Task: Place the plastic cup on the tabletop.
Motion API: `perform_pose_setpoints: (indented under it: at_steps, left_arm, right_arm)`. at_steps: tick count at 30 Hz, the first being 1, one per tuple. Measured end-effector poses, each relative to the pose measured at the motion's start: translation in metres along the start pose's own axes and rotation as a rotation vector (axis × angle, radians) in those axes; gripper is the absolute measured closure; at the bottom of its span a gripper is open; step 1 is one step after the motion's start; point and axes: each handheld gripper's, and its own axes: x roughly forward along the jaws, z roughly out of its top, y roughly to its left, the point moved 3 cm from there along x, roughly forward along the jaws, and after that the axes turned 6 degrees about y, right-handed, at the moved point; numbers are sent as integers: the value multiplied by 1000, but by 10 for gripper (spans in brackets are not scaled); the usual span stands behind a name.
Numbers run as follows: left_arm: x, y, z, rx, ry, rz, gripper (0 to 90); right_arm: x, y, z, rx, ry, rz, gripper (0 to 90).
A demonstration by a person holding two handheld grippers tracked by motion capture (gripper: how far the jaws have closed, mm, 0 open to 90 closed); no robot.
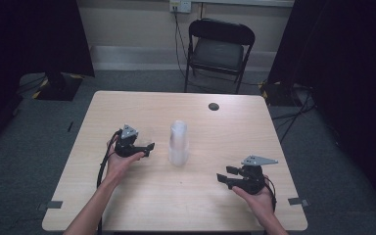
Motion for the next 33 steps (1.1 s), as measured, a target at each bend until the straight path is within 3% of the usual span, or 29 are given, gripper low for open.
perform_pose_setpoints:
  at_steps: [5, 9, 11, 14, 19, 23, 28, 33]
  left_arm:
    - [-7, 2, -2, -29, 24, -16, 157]
    - [-14, 0, -2, -10, 26, -43, 157]
    - [-19, 0, -2, -11, 3, -42, 157]
    - [-28, -1, -7, 23, -2, -53, 157]
    - [-40, -2, -10, -1, -6, -73, 158]
    - [-53, -4, -13, 10, 11, -68, 166]
    - [-64, -7, -20, -12, 19, -73, 177]
    - [-76, -10, -30, -61, 36, -80, 176]
  right_arm:
    - [0, -1, 0, 5, -2, -5, 431]
    - [0, -2, 0, 9, -4, -9, 430]
    - [-1, -3, 0, 12, -6, -9, 430]
    - [-3, -4, 0, 15, -8, -16, 430]
    - [-4, -8, -1, 23, -16, -30, 423]
    - [-6, -10, -2, 31, -23, -39, 420]
    - [-6, -14, -2, 36, -21, -51, 417]
    - [-6, -16, -3, 47, -20, -58, 413]
